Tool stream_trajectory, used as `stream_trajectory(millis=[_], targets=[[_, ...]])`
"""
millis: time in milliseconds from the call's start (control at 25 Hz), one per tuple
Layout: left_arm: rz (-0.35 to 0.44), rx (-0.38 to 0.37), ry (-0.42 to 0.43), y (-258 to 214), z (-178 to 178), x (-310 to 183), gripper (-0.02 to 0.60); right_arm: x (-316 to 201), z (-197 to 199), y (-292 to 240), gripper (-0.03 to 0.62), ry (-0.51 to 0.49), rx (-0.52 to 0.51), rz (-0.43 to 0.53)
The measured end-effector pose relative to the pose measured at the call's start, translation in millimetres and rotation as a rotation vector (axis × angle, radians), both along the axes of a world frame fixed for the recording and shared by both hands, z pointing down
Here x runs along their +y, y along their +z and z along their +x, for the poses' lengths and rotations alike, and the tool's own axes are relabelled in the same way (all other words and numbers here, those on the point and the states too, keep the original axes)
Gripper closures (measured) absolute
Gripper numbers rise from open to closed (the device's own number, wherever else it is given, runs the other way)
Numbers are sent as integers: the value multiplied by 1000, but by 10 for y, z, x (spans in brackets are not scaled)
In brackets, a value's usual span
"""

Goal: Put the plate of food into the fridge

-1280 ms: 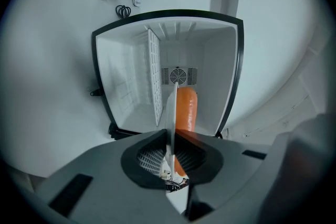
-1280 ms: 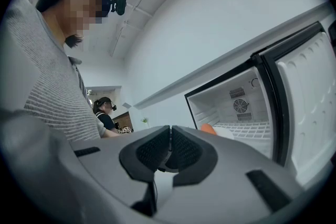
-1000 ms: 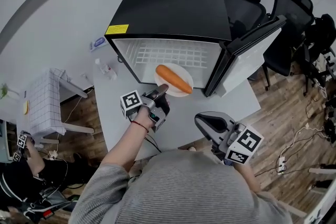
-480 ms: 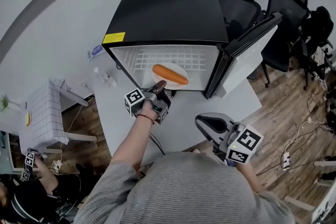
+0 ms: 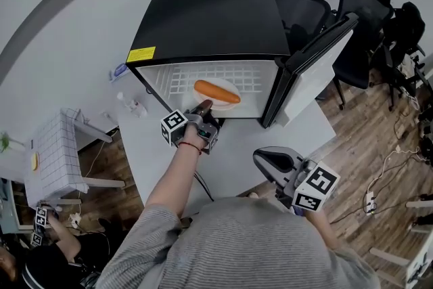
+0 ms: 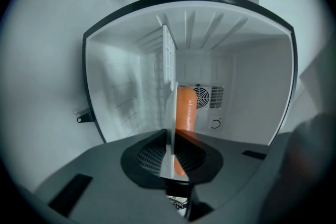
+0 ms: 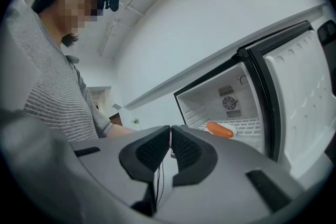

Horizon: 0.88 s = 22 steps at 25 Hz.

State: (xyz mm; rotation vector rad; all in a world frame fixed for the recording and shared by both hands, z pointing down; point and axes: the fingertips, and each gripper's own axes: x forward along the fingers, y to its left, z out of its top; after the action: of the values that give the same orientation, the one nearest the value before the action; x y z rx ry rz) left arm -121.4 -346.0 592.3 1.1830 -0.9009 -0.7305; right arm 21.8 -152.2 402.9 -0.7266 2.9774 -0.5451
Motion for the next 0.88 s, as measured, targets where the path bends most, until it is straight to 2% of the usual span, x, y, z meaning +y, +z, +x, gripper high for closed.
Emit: stream_trajectory(millis=[400,880], targets=[[-20,-24,-58,-1,61,-258,540,-30,57,32,577,7,2,-13],[-33,-57,-70,32,138,-491,540,-95,150,68,577,22,-4,-27]])
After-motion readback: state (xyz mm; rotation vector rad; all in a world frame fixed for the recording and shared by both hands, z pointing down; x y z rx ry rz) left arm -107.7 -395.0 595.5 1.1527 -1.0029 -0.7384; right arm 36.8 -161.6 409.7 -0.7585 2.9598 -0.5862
